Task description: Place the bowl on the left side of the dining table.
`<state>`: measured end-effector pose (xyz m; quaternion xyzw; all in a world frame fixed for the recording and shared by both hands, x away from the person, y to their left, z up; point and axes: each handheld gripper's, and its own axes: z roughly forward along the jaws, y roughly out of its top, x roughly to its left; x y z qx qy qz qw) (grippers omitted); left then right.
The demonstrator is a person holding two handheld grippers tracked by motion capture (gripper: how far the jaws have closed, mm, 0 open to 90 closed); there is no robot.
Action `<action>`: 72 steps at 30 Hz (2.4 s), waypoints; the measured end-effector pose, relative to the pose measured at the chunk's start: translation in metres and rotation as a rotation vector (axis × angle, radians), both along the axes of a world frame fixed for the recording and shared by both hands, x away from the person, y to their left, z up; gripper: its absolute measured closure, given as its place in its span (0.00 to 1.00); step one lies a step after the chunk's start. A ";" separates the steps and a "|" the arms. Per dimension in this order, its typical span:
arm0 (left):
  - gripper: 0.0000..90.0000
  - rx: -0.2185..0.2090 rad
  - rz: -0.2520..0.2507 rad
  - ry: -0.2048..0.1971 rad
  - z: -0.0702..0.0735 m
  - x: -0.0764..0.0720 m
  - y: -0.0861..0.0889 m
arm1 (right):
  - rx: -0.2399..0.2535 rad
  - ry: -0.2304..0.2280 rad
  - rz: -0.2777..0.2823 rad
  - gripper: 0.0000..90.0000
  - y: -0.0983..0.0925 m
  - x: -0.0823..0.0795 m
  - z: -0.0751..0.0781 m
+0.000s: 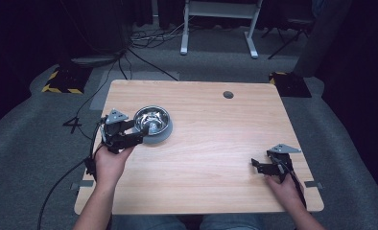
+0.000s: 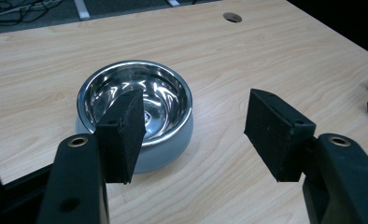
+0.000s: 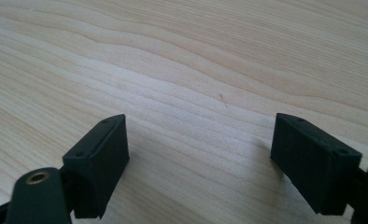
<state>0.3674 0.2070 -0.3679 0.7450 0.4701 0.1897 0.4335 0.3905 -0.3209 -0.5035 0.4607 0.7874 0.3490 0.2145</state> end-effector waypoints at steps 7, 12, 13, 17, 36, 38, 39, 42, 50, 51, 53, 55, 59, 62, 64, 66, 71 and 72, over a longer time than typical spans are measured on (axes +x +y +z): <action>0.42 0.036 0.007 -0.029 -0.004 -0.026 -0.003 | -0.001 0.005 0.001 0.21 0.000 0.000 0.000; 0.42 0.042 -0.002 -0.034 -0.009 -0.039 -0.002 | -0.001 0.005 0.001 0.21 0.000 0.000 0.000; 0.42 0.056 -0.010 -0.038 -0.010 -0.041 0.000 | -0.001 0.005 0.001 0.21 0.000 0.000 0.000; 0.41 0.043 -0.018 -0.038 -0.013 -0.051 0.002 | -0.001 0.005 0.001 0.21 0.000 0.000 0.000; 0.40 0.080 -0.022 0.051 -0.044 -0.075 0.016 | -0.001 0.006 0.001 0.21 0.000 0.000 0.000; 0.40 0.084 -0.021 0.069 -0.048 -0.074 0.018 | 0.000 0.007 0.000 0.21 0.000 0.000 0.000; 0.39 0.084 -0.022 0.087 -0.052 -0.072 0.019 | 0.001 0.008 -0.001 0.21 0.000 0.000 0.000; 0.39 0.093 -0.037 0.128 -0.061 -0.069 0.021 | 0.001 0.007 0.000 0.21 0.000 0.000 0.000; 0.37 0.157 -0.048 0.238 -0.080 -0.059 0.025 | 0.002 0.006 -0.001 0.21 0.001 0.000 0.000; 0.37 0.170 -0.043 0.249 -0.084 -0.057 0.026 | -0.002 0.006 0.001 0.21 0.000 0.000 0.000; 0.37 0.176 -0.039 0.270 -0.088 -0.056 0.027 | 0.000 0.007 0.000 0.21 0.000 0.000 0.000; 0.37 0.185 -0.032 0.286 -0.092 -0.054 0.028 | 0.000 0.007 0.000 0.21 0.000 0.000 0.000; 0.36 0.203 -0.035 0.319 -0.099 -0.051 0.030 | 0.000 0.006 0.000 0.21 0.000 0.000 0.000; 0.35 0.224 -0.051 0.328 -0.101 -0.050 0.030 | 0.001 0.007 0.000 0.21 0.000 0.000 0.000; 0.35 0.221 -0.041 0.318 -0.103 -0.050 0.031 | 0.000 0.006 0.000 0.21 0.000 0.000 0.000; 0.33 0.222 -0.038 0.331 -0.104 -0.049 0.032 | 0.000 0.006 0.001 0.21 0.000 0.000 0.000; 0.31 0.237 -0.033 0.355 -0.111 -0.047 0.032 | 0.001 0.008 0.000 0.21 0.000 0.000 0.000; 0.30 0.235 -0.028 0.357 -0.113 -0.047 0.031 | 0.001 0.008 0.000 0.21 0.000 0.000 0.000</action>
